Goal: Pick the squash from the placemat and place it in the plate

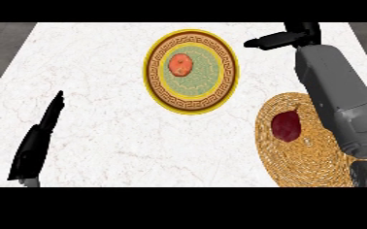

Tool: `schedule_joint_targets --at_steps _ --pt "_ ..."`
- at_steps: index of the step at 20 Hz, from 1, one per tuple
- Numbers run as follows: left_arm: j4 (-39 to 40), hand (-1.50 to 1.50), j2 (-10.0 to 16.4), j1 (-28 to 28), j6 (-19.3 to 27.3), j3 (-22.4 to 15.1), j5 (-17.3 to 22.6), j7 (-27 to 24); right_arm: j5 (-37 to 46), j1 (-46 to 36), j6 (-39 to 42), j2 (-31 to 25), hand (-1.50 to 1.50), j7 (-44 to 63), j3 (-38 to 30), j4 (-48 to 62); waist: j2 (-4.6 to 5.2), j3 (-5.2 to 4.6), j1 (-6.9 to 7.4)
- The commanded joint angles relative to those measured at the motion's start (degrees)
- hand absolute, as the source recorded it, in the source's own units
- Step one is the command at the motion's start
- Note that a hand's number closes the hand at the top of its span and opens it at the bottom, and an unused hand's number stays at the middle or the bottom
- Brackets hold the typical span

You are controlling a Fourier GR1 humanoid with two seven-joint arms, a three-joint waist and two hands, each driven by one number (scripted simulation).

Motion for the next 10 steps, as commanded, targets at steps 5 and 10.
schedule_joint_targets --at_steps 5,10 --pt "-0.4 0.0 1.3 -1.5 -2.4 0.9 1.5 1.1 1.1 1.4 8.1 -9.3 -1.5 -9.1 -0.7 4.7 0.49 0.08 1.32" --pt "-0.5 0.0 0.3 -2.4 -1.2 0.1 0.2 1.7 1.1 2.6 11.6 -12.8 -1.5 -10.3 -1.5 7.5 0.44 0.1 1.19"
